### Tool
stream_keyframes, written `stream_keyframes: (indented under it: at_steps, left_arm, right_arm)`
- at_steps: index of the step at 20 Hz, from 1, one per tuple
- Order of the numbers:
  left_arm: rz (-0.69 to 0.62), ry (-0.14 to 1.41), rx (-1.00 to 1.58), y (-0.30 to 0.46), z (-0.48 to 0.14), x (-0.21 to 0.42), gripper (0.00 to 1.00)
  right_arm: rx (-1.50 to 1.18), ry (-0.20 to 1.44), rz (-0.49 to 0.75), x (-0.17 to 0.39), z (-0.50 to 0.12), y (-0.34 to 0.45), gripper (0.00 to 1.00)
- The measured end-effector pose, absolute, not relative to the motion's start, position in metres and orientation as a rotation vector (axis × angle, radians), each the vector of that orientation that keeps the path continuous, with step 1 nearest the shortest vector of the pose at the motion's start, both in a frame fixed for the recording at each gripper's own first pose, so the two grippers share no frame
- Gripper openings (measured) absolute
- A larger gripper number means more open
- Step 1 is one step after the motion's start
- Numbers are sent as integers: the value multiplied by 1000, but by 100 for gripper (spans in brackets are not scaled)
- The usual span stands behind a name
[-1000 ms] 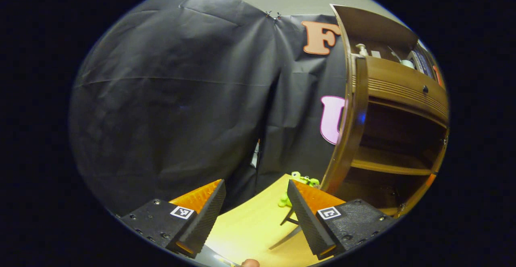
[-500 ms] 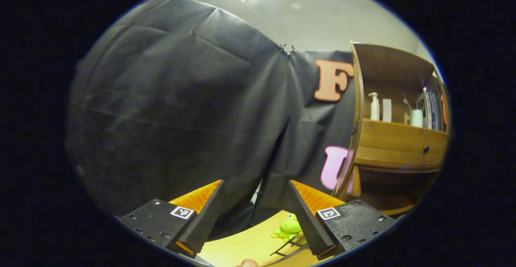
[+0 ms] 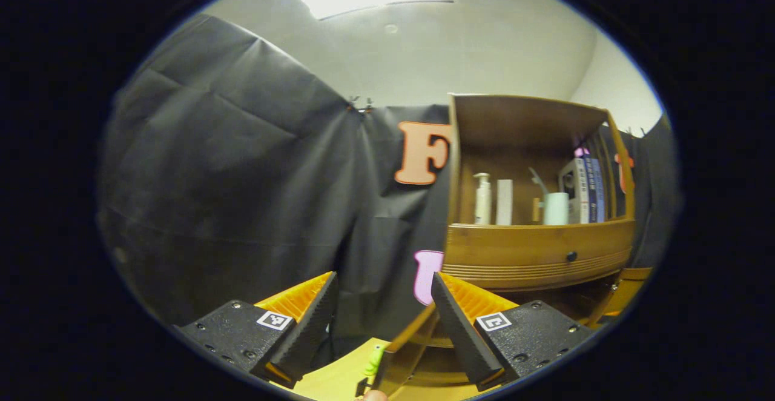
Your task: Open the right door of the double-door shoe cabinet with the right hand, and open the left door with the left hand.
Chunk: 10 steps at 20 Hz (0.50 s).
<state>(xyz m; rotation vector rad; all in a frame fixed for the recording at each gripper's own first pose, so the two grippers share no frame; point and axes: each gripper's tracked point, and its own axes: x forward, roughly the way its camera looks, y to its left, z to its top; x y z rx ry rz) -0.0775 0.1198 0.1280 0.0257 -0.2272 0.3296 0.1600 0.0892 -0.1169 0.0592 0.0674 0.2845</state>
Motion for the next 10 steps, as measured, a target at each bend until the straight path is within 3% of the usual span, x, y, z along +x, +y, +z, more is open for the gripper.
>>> stream_keyframes:
  at_steps: [1,2,6,9,10]
  left_arm:
    - [286,-215,20,102,121,-71,91]
    - [239,-201,9,85,113,-65,91]
    - [94,-136,16,26,80,-40,91]
    - [18,-71,54,-11,50,-32,90]
    - [-10,-53,58,-22,42,-31,91]
  right_arm:
    - [67,58,272,160,-114,88,85]
    - [76,45,262,161,-111,87,92]
    - [68,0,197,166,-101,75,85]
    - [52,-8,153,164,-99,63,89]
    - [51,-11,140,163,-99,61,85]
